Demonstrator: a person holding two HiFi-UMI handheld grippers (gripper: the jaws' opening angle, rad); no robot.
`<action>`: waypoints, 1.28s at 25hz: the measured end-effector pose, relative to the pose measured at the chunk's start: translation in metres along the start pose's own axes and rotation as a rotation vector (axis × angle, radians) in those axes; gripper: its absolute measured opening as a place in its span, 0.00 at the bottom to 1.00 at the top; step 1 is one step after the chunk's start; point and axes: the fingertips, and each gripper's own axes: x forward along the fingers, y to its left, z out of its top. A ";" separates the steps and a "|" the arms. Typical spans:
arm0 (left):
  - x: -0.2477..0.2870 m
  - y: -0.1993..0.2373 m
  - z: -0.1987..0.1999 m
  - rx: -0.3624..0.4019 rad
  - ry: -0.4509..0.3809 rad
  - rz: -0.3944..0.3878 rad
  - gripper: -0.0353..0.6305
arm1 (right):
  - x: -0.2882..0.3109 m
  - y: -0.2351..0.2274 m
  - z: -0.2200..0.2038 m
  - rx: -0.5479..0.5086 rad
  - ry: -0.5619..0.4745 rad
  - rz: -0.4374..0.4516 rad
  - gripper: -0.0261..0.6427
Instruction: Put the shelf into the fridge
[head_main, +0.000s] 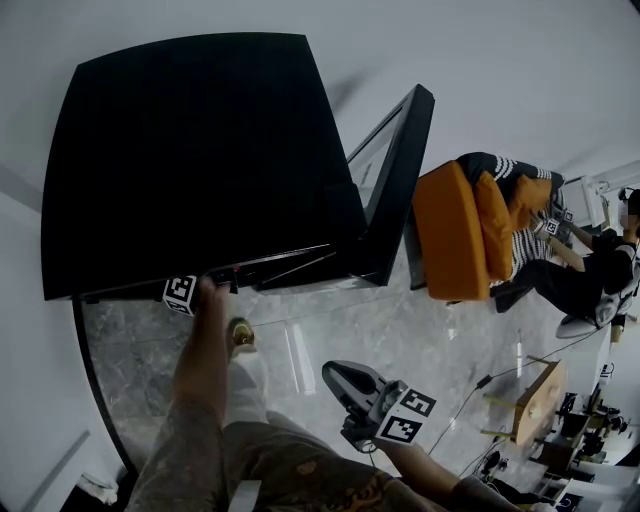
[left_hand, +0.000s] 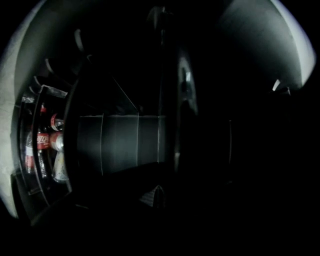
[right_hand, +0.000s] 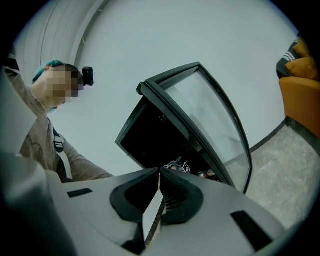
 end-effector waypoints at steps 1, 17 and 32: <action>0.004 -0.003 -0.001 -0.004 0.008 -0.001 0.08 | 0.000 0.000 0.000 -0.001 0.001 -0.001 0.08; 0.007 -0.007 -0.001 -0.004 0.039 -0.052 0.26 | 0.001 -0.001 -0.006 -0.001 0.004 -0.012 0.08; -0.139 -0.039 -0.043 -0.016 0.258 -0.003 0.06 | -0.003 0.016 -0.024 0.013 -0.010 0.027 0.08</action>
